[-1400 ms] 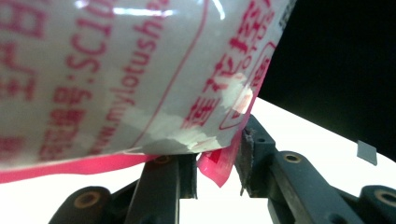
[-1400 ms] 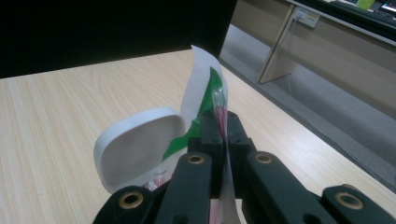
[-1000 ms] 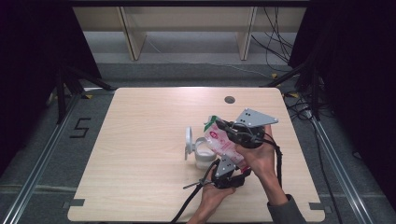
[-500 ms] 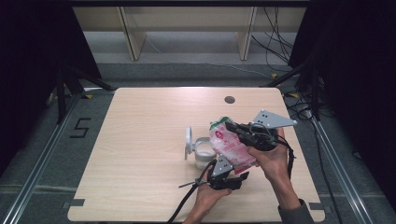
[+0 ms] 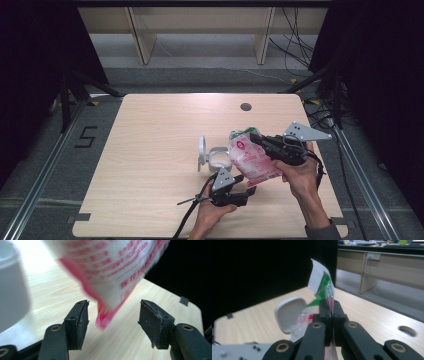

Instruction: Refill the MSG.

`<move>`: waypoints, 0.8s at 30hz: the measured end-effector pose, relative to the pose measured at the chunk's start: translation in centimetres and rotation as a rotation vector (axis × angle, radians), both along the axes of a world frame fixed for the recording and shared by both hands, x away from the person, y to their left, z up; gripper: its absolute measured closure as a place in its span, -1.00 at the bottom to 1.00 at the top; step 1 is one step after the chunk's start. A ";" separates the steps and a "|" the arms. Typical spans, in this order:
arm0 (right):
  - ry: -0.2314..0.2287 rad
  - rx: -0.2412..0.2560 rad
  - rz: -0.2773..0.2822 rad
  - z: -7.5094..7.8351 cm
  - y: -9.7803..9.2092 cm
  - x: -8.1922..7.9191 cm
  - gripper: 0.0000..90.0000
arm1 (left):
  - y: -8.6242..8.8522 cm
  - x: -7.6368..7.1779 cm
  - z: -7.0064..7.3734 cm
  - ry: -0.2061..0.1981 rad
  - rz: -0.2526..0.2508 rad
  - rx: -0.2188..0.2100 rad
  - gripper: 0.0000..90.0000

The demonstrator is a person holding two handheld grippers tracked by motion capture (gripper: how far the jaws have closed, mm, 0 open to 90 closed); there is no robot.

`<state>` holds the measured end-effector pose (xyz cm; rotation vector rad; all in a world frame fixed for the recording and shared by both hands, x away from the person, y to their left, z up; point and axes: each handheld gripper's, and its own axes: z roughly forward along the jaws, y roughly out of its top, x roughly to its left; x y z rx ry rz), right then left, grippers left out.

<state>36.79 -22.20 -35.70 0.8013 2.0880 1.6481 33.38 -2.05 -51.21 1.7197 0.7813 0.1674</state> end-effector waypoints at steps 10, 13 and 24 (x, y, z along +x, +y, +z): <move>0.044 -0.028 -0.069 -2.3 -1.4 1.0 1.00 | 1.6 -0.6 0.4 -0.015 0.002 -0.001 -0.13; 0.036 -0.016 -0.061 -2.5 -2.0 1.1 1.00 | 2.0 -0.5 0.2 0.000 0.004 -0.009 -0.14; 0.041 -0.017 -0.119 -2.8 -5.0 -0.6 1.00 | 3.8 -0.7 0.6 -0.026 0.050 -0.009 -0.16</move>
